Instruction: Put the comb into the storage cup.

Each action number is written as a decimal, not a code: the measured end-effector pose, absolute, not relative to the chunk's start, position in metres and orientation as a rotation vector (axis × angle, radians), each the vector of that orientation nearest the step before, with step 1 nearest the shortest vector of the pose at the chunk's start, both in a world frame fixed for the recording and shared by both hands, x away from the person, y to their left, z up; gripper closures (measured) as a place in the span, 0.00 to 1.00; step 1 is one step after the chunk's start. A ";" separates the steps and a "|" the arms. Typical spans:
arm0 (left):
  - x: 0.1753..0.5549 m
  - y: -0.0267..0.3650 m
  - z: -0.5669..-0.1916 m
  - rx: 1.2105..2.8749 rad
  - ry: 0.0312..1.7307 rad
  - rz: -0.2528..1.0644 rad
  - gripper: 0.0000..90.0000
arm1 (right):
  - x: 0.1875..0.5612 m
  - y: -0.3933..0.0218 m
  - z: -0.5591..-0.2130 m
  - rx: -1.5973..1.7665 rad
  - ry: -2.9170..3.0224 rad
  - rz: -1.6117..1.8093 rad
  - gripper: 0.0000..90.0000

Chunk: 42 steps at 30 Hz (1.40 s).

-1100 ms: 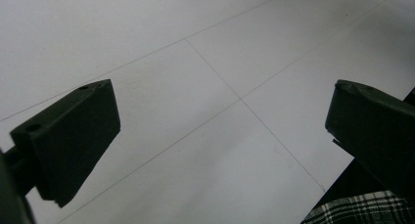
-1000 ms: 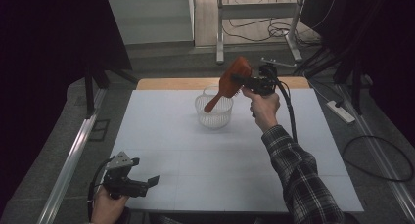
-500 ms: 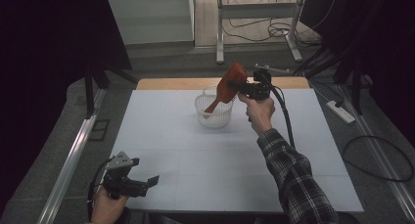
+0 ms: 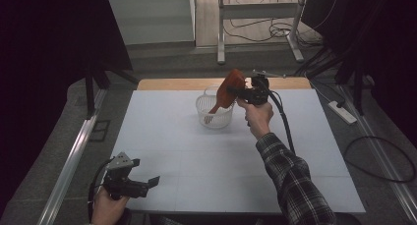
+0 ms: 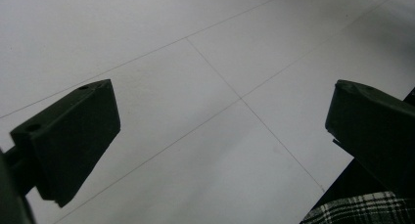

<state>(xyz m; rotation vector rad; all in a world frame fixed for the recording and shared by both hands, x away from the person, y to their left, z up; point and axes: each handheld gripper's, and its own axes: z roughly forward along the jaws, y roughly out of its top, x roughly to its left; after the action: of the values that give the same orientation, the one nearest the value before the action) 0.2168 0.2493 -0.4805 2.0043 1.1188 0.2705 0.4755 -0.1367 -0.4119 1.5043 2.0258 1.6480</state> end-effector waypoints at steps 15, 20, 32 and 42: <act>0.217 0.250 -0.481 1.996 1.122 0.260 0.00 | 0.477 -0.133 -0.426 1.539 2.017 1.624 0.57; 0.218 0.250 -0.481 1.995 1.123 0.259 0.00 | 0.477 -0.134 -0.428 1.551 2.013 1.629 0.56; 0.218 0.250 -0.481 2.002 1.125 0.258 0.00 | 0.476 -0.140 -0.437 1.603 1.998 1.631 0.52; 0.218 0.250 -0.481 2.001 1.126 0.260 0.00 | 0.474 -0.143 -0.439 1.566 2.005 1.597 0.45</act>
<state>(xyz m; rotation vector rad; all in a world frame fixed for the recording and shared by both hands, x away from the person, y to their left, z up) 0.2182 0.2499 -0.4810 2.0009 1.1263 0.2595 0.4742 -0.1431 -0.4391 1.5657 2.0047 1.5975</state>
